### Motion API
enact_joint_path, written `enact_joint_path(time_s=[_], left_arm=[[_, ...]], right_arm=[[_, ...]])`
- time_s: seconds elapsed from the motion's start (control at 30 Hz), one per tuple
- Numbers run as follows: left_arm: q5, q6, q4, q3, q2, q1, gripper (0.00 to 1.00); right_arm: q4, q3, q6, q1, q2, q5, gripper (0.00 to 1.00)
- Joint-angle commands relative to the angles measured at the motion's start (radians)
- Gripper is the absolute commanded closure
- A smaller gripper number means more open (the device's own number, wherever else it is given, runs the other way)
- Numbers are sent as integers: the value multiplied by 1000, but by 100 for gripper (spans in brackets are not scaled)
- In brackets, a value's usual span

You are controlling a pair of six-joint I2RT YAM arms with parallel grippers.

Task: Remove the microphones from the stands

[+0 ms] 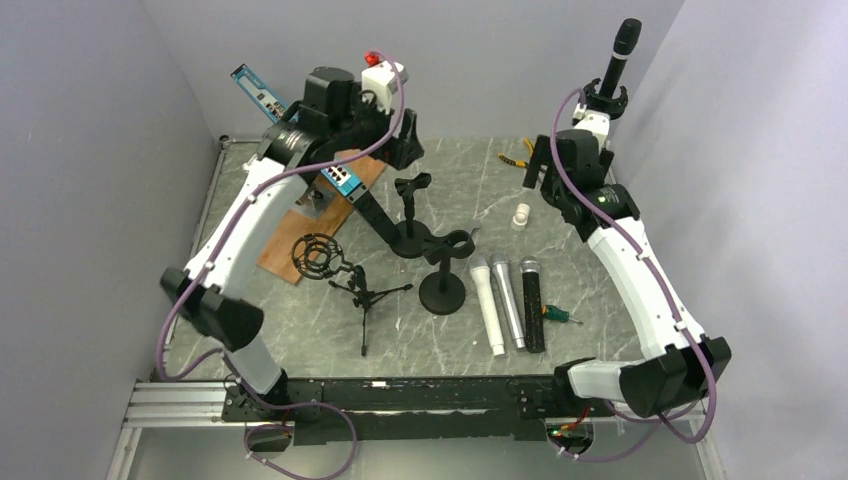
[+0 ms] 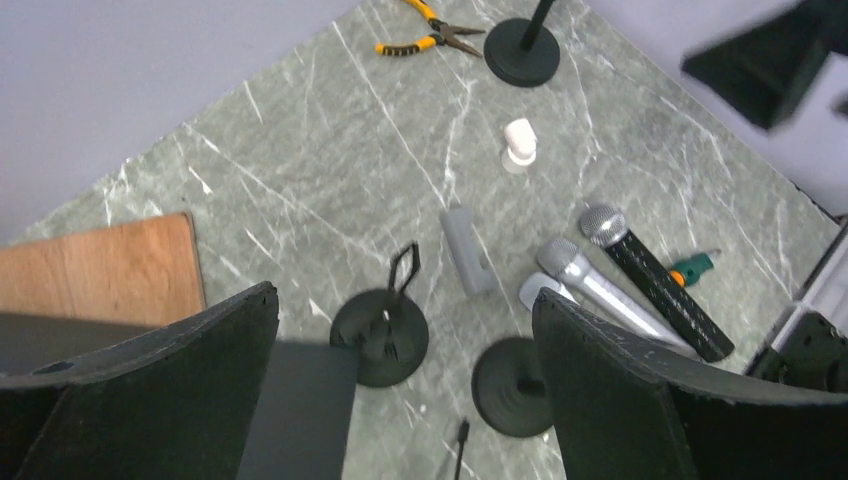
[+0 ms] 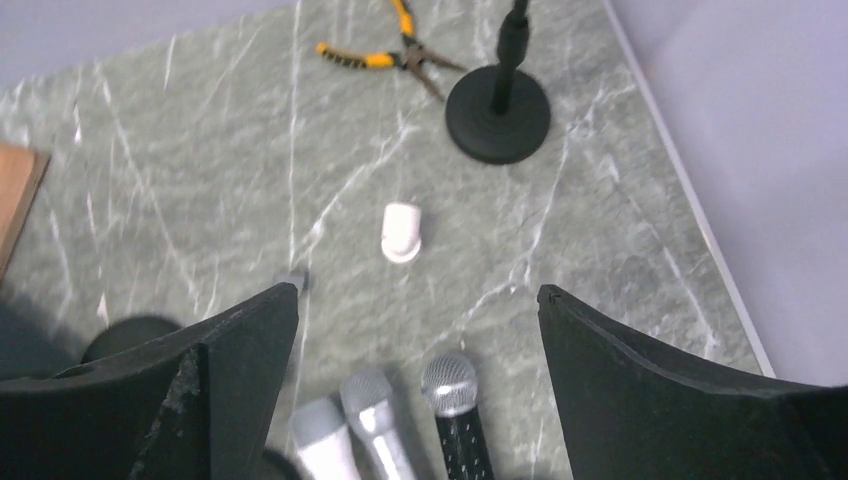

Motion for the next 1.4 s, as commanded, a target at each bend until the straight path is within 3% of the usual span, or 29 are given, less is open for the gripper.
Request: enact_joint_path(time_s=[0.0, 0.23, 0.5, 0.63, 0.83, 1.2, 1.37], left_arm=[[0, 59, 62, -141, -198, -3, 1], [-108, 115, 160, -346, -391, -4, 1], [-182, 103, 271, -516, -476, -4, 1], [-191, 105, 301, -549, -487, -4, 1], [-166, 99, 313, -559, -483, -4, 1], [-146, 103, 321, -570, -471, -3, 1], [-153, 108, 322, -573, -465, -4, 1]], right_arm=[[113, 74, 21, -85, 55, 46, 9], [183, 240, 23, -235, 192, 100, 11], [386, 367, 18, -262, 325, 166, 10], [295, 609, 27, -263, 510, 322, 4], [218, 963, -157, -264, 753, 376, 1], [385, 1029, -346, -274, 893, 421, 4], [393, 1054, -332, -296, 931, 402, 15]])
